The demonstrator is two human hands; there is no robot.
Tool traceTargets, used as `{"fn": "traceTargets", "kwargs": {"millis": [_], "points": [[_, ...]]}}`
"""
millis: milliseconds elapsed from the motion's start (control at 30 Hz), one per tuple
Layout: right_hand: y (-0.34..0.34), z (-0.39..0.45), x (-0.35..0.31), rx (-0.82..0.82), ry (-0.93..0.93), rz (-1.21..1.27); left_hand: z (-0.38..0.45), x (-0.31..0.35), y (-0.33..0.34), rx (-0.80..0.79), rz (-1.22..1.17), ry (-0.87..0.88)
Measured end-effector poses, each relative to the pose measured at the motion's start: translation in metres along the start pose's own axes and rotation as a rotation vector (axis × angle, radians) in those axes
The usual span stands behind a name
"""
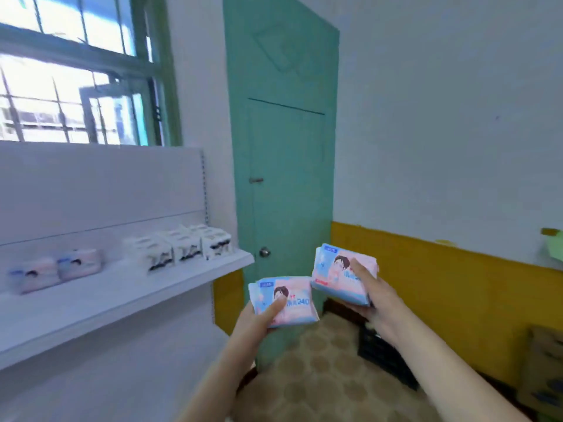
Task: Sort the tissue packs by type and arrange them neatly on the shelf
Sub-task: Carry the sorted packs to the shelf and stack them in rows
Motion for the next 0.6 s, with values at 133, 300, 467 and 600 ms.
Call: {"fn": "traceTargets", "kwargs": {"millis": [133, 300, 467, 600], "points": [[0.119, -0.034, 0.025, -0.147, 0.016, -0.016, -0.009, 0.032, -0.119, 0.098, 0.011, 0.057], [0.245, -0.064, 0.077, -0.324, 0.045, -0.12, -0.007, 0.048, -0.258, 0.335, 0.044, 0.089], [0.355, -0.079, 0.117, -0.464, 0.026, -0.221, 0.004, 0.05, -0.366, 0.511, 0.133, 0.119], [0.438, -0.067, 0.149, -0.589, -0.024, -0.273, 0.021, 0.051, -0.45, 0.723, 0.204, 0.147]]}}
Point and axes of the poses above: each hand's wrist, its own z-axis towards the middle knuckle, its own y-axis out of the palm, x = y × z, the point moved 9 cm from there along z, towards the middle knuckle, and after that the axes turned 15 degrees about x, right-handed, at the moved point
